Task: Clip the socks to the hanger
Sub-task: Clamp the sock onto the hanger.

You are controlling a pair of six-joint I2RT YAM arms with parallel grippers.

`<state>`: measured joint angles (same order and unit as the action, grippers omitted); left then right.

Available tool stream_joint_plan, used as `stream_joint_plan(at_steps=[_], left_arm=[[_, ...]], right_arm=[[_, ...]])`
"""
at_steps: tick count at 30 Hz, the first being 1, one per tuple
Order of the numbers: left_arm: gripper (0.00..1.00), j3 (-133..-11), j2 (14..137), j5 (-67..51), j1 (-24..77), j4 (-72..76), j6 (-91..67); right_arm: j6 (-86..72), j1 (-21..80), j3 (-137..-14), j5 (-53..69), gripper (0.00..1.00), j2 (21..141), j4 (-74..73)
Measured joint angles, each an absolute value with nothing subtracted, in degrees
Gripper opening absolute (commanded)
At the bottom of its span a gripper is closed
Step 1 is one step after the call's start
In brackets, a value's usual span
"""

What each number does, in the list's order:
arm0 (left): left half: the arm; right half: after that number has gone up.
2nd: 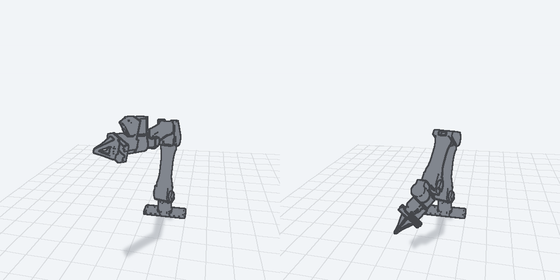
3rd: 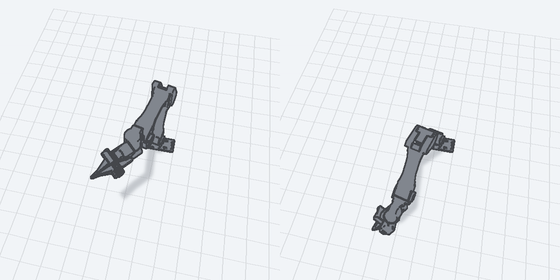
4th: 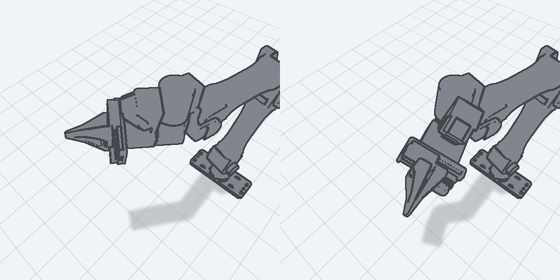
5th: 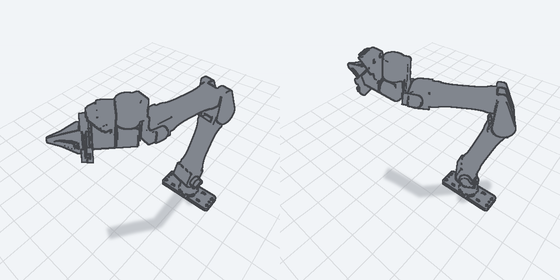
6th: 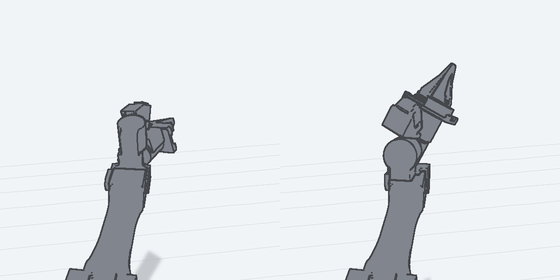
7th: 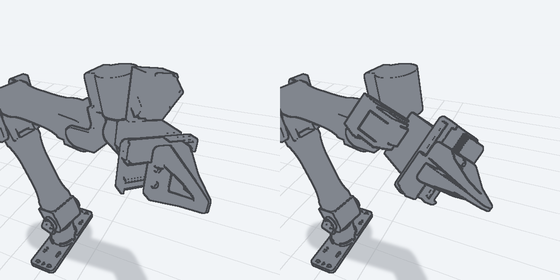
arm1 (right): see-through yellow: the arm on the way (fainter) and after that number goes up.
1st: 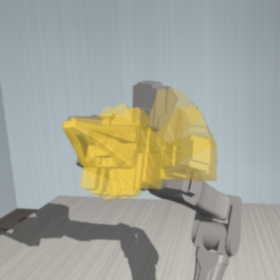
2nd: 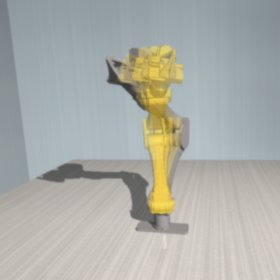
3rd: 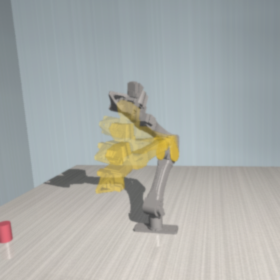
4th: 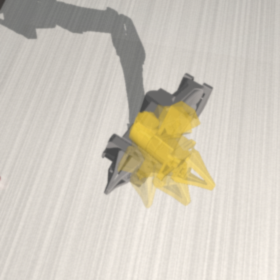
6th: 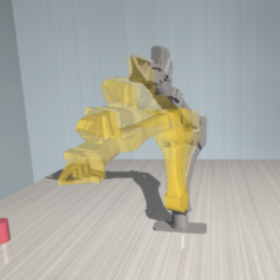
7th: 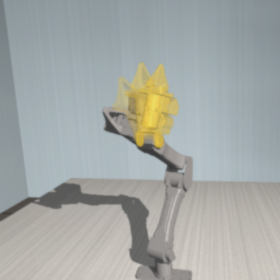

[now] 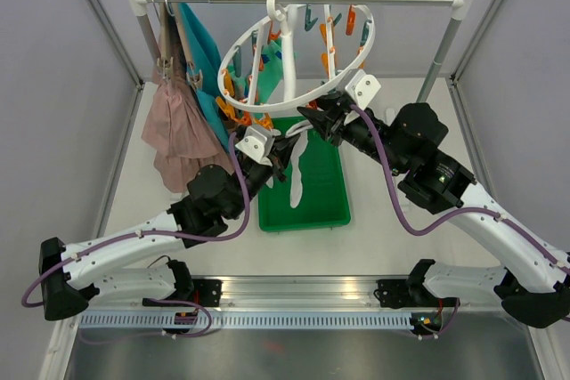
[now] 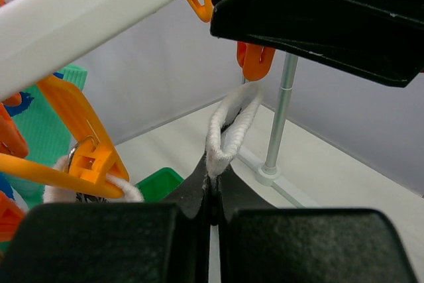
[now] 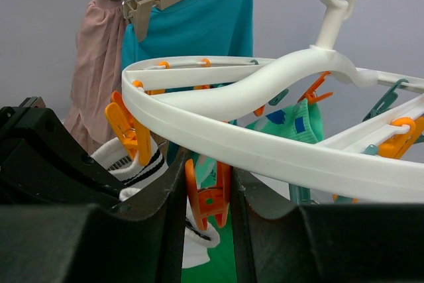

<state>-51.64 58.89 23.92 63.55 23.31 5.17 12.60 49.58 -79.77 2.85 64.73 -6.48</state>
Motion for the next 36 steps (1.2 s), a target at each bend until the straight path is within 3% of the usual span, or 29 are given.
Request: stream_joint_plan(at_steps=[36], left_arm=[[0.02, -51.96, 58.0, 21.28, 62.3, 25.89, 4.86]], right_arm=[[12.6, 49.47, -79.77, 4.29, 0.0, 65.32, -6.92]])
